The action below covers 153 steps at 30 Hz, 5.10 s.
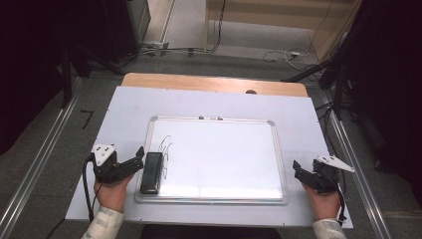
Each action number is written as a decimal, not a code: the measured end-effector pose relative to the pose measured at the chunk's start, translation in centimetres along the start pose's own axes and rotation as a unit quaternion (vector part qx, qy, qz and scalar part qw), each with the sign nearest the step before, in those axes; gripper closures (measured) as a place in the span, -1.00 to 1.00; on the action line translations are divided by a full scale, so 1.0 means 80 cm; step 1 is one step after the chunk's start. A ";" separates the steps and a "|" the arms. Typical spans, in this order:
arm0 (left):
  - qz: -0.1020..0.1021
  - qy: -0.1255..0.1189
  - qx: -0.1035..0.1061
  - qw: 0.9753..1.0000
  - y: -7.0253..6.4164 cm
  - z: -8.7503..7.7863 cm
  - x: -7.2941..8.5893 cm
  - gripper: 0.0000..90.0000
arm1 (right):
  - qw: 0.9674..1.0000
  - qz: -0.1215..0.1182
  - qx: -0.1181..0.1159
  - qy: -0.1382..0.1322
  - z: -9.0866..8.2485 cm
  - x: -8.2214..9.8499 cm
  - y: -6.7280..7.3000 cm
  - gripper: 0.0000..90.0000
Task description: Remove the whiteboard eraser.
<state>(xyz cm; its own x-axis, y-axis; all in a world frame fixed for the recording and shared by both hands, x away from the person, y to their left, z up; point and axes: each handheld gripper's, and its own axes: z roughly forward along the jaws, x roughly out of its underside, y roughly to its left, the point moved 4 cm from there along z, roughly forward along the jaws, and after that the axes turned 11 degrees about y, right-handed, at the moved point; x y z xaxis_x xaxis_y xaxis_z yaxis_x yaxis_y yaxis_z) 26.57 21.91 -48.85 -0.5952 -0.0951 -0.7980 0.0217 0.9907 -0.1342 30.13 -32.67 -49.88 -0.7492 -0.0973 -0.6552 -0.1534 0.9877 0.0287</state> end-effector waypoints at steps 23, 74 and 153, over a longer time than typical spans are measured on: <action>0.043 0.037 0.015 0.998 -0.033 0.004 0.017 -0.77 | 0.999 -0.037 -0.027 -0.006 -0.022 0.008 0.013 -0.52; 0.068 0.140 0.009 0.988 -0.074 0.043 0.037 -0.43 | 0.999 -0.041 -0.010 -0.001 -0.018 0.009 0.018 -0.51; 0.066 0.090 0.036 0.993 -0.069 0.011 0.015 -0.10 | 0.999 -0.040 -0.008 -0.009 -0.021 0.008 0.019 -0.51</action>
<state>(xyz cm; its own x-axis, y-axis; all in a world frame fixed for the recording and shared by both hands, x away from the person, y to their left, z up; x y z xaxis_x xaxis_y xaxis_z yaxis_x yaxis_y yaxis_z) 26.44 16.21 -49.60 -0.7177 0.0601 -0.6937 0.1625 0.9832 -0.0830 28.32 -31.43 -49.01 -0.7220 -0.1728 -0.6700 -0.2225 0.9749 -0.0117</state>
